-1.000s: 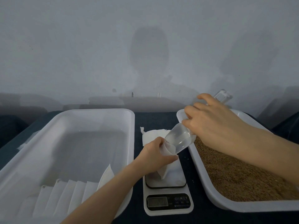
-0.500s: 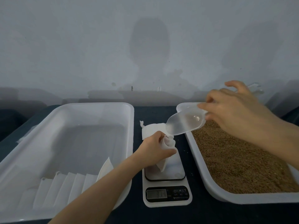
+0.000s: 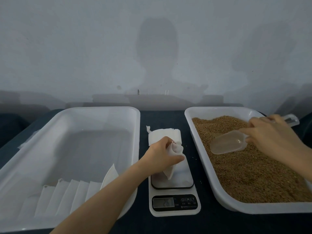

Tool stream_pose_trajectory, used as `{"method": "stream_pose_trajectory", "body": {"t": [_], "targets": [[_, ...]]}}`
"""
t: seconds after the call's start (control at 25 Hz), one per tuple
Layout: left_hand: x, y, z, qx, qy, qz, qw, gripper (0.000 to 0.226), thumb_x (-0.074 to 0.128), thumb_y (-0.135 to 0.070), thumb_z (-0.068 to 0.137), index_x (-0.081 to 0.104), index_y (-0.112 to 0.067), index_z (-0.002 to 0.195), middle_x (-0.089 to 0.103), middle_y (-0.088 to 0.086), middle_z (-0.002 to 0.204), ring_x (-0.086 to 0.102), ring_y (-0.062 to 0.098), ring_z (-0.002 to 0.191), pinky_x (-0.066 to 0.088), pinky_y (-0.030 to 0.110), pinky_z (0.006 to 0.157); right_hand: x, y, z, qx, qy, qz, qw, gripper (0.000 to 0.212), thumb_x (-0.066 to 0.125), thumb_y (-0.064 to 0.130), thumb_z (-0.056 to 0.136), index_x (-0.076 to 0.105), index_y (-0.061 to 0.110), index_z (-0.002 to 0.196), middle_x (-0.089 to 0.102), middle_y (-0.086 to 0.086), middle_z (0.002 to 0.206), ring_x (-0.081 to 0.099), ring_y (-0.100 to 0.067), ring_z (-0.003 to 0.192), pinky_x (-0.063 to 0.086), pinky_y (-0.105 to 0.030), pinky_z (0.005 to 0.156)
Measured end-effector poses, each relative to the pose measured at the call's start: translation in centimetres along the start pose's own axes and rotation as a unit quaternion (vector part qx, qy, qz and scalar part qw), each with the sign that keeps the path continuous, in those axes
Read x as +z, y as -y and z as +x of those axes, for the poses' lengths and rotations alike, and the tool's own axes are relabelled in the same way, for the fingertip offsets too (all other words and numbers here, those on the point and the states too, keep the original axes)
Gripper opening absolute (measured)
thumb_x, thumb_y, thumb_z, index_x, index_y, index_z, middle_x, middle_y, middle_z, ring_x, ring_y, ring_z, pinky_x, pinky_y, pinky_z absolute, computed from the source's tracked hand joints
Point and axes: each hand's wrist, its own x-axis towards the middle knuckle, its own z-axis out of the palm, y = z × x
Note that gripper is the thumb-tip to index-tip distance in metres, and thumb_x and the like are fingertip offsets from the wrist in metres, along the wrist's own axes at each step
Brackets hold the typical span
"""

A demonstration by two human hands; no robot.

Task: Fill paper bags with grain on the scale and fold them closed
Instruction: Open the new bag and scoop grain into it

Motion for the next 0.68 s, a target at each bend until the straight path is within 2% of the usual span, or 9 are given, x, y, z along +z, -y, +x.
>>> {"method": "stream_pose_trajectory", "body": {"t": [0.32, 0.48, 0.56, 0.68], "targets": [[0.0, 0.0, 0.0, -0.002, -0.004, -0.006, 1.000, 0.045, 0.071, -0.047, 0.076, 0.045, -0.032, 0.110, 0.053, -0.015, 0.100, 0.055, 0.006, 0.090, 0.044, 0.015, 0.069, 3.4, 0.6, -0.6, 0.025, 0.027, -0.002, 0.999, 0.034, 0.056, 0.040, 0.089, 0.053, 0.046, 0.122, 0.054, 0.019, 0.112, 0.049, -0.002, 0.106, 0.025, -0.026, 0.094], [0.0, 0.0, 0.0, 0.002, -0.005, -0.008, 1.000, 0.046, 0.071, -0.047, 0.076, 0.046, -0.030, 0.111, 0.054, -0.014, 0.102, 0.056, 0.007, 0.092, 0.045, 0.017, 0.073, 4.7, 1.3, -0.6, 0.039, 0.041, 0.047, 0.997, 0.026, 0.054, 0.039, 0.091, 0.058, 0.044, 0.117, 0.051, 0.018, 0.101, 0.050, -0.002, 0.095, 0.033, -0.027, 0.092], [0.0, 0.0, 0.0, 0.003, -0.008, -0.006, 1.000, 0.048, 0.071, -0.047, 0.076, 0.048, -0.029, 0.113, 0.055, -0.013, 0.103, 0.056, 0.008, 0.095, 0.047, 0.019, 0.077, 5.6, 1.8, -0.7, 0.041, 0.067, 0.091, 0.993, 0.024, 0.050, 0.037, 0.094, 0.058, 0.043, 0.116, 0.044, 0.019, 0.091, 0.046, 0.000, 0.083, 0.040, -0.023, 0.082], [0.0, 0.0, -0.1, 0.002, -0.006, -0.005, 1.000, 0.049, 0.071, -0.047, 0.077, 0.048, -0.028, 0.115, 0.055, -0.012, 0.105, 0.056, 0.009, 0.096, 0.046, 0.018, 0.076, 6.7, 2.1, -0.6, 0.051, 0.094, 0.141, 0.984, 0.025, 0.047, 0.040, 0.094, 0.059, 0.043, 0.116, 0.041, 0.018, 0.084, 0.046, 0.003, 0.073, 0.036, -0.018, 0.064]]}}
